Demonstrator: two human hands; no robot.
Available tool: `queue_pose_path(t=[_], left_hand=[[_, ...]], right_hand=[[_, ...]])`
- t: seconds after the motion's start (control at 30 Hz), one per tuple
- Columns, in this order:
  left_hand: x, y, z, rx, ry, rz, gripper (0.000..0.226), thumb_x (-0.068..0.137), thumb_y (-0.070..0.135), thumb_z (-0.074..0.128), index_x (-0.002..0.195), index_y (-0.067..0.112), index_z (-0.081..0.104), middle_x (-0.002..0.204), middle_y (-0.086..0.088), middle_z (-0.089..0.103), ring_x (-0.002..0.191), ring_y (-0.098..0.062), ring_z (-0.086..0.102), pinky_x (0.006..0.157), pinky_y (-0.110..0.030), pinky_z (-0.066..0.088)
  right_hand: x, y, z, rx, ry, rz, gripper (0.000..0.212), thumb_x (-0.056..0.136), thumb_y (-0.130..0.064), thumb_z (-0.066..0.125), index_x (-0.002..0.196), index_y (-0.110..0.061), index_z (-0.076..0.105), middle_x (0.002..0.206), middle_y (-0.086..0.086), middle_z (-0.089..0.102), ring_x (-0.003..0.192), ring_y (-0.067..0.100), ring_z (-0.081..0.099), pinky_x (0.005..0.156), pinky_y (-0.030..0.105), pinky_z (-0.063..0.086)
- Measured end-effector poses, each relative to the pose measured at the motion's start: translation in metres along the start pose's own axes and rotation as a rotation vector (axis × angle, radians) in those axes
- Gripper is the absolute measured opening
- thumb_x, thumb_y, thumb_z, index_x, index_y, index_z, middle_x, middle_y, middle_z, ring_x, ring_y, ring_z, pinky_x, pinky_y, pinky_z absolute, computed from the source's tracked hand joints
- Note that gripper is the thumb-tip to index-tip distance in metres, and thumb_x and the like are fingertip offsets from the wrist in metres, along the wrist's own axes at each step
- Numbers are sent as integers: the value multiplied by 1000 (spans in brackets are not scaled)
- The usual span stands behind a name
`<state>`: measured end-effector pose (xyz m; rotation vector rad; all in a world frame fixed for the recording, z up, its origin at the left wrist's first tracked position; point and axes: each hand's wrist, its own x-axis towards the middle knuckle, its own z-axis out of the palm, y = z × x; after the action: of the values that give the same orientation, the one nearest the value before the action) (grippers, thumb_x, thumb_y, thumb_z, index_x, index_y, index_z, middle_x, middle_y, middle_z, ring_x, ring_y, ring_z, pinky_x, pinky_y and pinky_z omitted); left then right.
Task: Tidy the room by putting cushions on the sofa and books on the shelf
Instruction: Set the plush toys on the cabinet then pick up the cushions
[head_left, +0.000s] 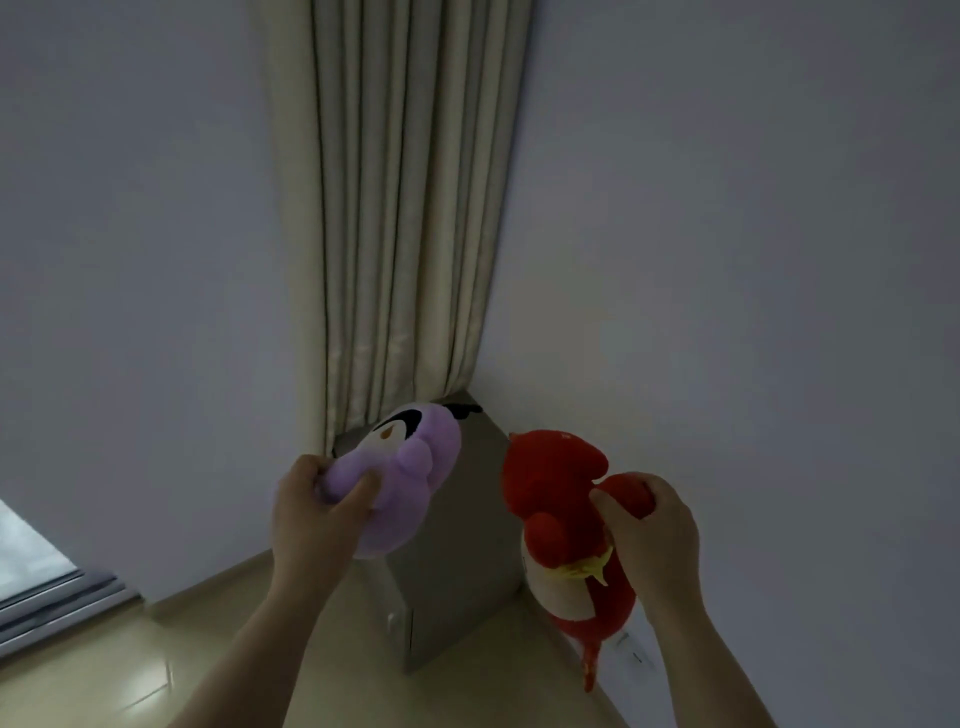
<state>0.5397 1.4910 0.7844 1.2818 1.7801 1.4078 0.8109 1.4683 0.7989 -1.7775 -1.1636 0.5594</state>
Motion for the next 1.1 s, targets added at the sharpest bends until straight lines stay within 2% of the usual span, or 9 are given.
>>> queue_pose_path(t=[0.13, 0.27, 0.47, 0.57, 0.63, 0.73, 0.83, 0.93, 1.1], left_hand=[[53, -4, 39, 33, 15, -40, 42, 59, 43, 62, 83, 8, 56, 73, -10, 60, 66, -25, 56, 53, -26, 39], [103, -4, 77, 66, 21, -34, 36, 70, 32, 78, 86, 7, 57, 76, -10, 60, 70, -27, 56, 54, -26, 36], [170, -14, 126, 138, 59, -73, 43, 60, 41, 59, 87, 7, 58, 75, -9, 60, 67, -24, 54, 53, -26, 35], [198, -25, 145, 182, 41, -105, 39, 66, 36, 69, 88, 6, 59, 77, -12, 61, 71, -27, 56, 54, -27, 35], [221, -34, 158, 201, 32, -131, 35, 69, 33, 72, 88, 5, 59, 78, -13, 61, 74, -28, 57, 62, -28, 35], [252, -45, 174, 203, -10, -138, 37, 61, 39, 62, 84, 10, 58, 76, -10, 59, 72, -25, 54, 63, -28, 34], [289, -60, 190, 218, -83, -134, 26, 72, 28, 72, 85, 11, 58, 77, -9, 59, 72, -28, 55, 57, -28, 33], [331, -71, 204, 257, -163, -90, 21, 75, 19, 75, 83, 10, 58, 73, -6, 58, 64, -21, 52, 51, -22, 33], [379, -90, 232, 293, -277, -31, 25, 77, 14, 75, 87, 11, 53, 80, -8, 53, 72, -24, 48, 54, -27, 30]], right_hand=[[67, 12, 31, -13, -24, 26, 17, 85, -23, 69, 99, -20, 61, 90, -6, 62, 85, 14, 59, 69, 22, 41], [134, 21, 61, -12, -69, 51, 16, 83, -23, 70, 96, -20, 61, 90, -5, 62, 82, 11, 56, 63, 16, 37], [221, 33, 97, -12, -158, 111, 21, 83, -19, 70, 99, -21, 56, 89, -6, 58, 84, 15, 56, 69, 27, 40], [252, 43, 118, -20, -186, 161, 22, 82, -17, 70, 99, -20, 56, 89, -6, 58, 84, 15, 56, 67, 27, 40], [272, 47, 135, -39, -196, 182, 22, 82, -15, 70, 99, -18, 57, 89, -5, 58, 85, 17, 56, 65, 25, 41], [296, 52, 160, -100, -208, 202, 20, 84, -15, 68, 100, -16, 57, 89, -2, 58, 84, 17, 55, 62, 23, 39], [314, 60, 184, -161, -192, 256, 20, 85, -16, 67, 101, -16, 55, 88, -3, 56, 81, 15, 53, 59, 18, 36], [326, 69, 210, -204, -158, 346, 22, 84, -16, 67, 103, -17, 56, 96, 2, 59, 86, 18, 55, 61, 22, 38], [335, 89, 243, -246, -117, 474, 19, 85, -12, 63, 102, -17, 56, 93, 1, 60, 85, 17, 57, 64, 22, 40]])
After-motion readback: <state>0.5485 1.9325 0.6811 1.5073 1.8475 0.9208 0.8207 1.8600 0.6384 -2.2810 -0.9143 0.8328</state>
